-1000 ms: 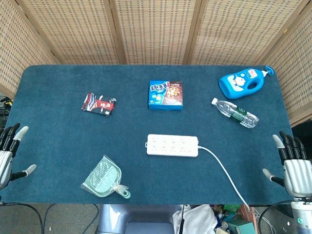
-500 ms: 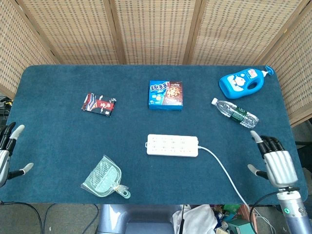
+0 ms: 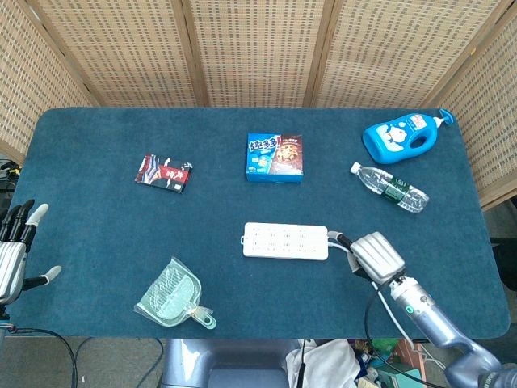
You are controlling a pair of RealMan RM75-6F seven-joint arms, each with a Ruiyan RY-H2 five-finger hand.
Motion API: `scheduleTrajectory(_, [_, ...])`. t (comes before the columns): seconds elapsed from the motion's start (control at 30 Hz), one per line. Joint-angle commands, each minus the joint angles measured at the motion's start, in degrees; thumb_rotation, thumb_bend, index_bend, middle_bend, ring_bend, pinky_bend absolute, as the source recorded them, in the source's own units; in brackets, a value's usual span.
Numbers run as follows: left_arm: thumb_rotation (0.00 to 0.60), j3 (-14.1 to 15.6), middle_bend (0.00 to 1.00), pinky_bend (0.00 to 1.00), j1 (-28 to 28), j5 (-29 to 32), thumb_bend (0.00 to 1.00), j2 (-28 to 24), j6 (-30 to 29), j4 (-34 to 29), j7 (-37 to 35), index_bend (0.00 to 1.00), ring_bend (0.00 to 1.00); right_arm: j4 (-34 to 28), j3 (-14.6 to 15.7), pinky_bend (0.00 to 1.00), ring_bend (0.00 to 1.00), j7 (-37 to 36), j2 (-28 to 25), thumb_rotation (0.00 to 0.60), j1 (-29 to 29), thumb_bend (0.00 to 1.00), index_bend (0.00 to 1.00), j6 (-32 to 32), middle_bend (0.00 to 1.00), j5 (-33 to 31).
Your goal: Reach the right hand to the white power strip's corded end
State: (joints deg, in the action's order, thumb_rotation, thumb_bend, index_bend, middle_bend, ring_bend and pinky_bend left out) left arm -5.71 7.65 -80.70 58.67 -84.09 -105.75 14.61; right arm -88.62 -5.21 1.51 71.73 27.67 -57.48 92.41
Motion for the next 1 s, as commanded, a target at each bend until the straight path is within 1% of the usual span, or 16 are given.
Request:
scheduleTrajectory(0.03, [0.6, -0.2, 0.0, 0.0, 0.3, 0.7, 0.0, 0.2, 0.4, 0.1, 0.5, 0.0, 0.0, 0.8, -0.5, 1.0, 0.9, 1.7, 2.3, 0.6, 1.9, 0.88, 0.17, 3.3, 0.88, -3.0])
scheduleTrajectory(0.2, [0.6, -0.4, 0.0, 0.0, 0.7, 1.3, 0.0, 0.5, 0.8, 0.0, 1.1, 0.0, 0.0, 1.9, -0.9, 1.0, 0.9, 4.1, 4.7, 0.6, 3.8, 0.88, 0.18, 6.4, 0.88, -6.0])
scheduleTrajectory(0.43, [0.6, -0.3, 0.0, 0.0, 0.8, 1.6, 0.0, 0.8, 0.9, 0.0, 1.8, 0.0, 0.0, 3.6, -0.5, 1.0, 0.9, 7.9, 7.3, 0.6, 5.1, 0.88, 0.19, 8.7, 0.88, -9.2])
scheduleTrajectory(0.57, [0.6, -0.3, 0.0, 0.0, 0.6, 1.9, 0.0, 1.0, 0.5, 0.0, 2.3, 0.0, 0.0, 5.1, -0.6, 1.0, 0.9, 10.4, 9.6, 0.6, 6.2, 0.88, 0.19, 10.4, 0.88, -12.3])
scheduleTrajectory(0.83, [0.6, -0.3, 0.0, 0.0, 0.7, 2.2, 0.0, 1.2, 0.3, 0.1, 2.6, 0.0, 0.0, 5.5, -0.3, 1.0, 0.9, 11.9, 10.0, 0.6, 7.0, 0.88, 0.19, 10.7, 0.88, -15.0])
scheduleTrajectory(1.0, [0.6, -0.3, 0.0, 0.0, 0.8, 2.4, 0.0, 1.2, 0.4, 0.2, 2.6, 0.0, 0.0, 4.9, 0.0, 1.0, 0.9, 11.3, 9.3, 0.6, 7.1, 0.88, 0.19, 10.1, 0.88, -15.2])
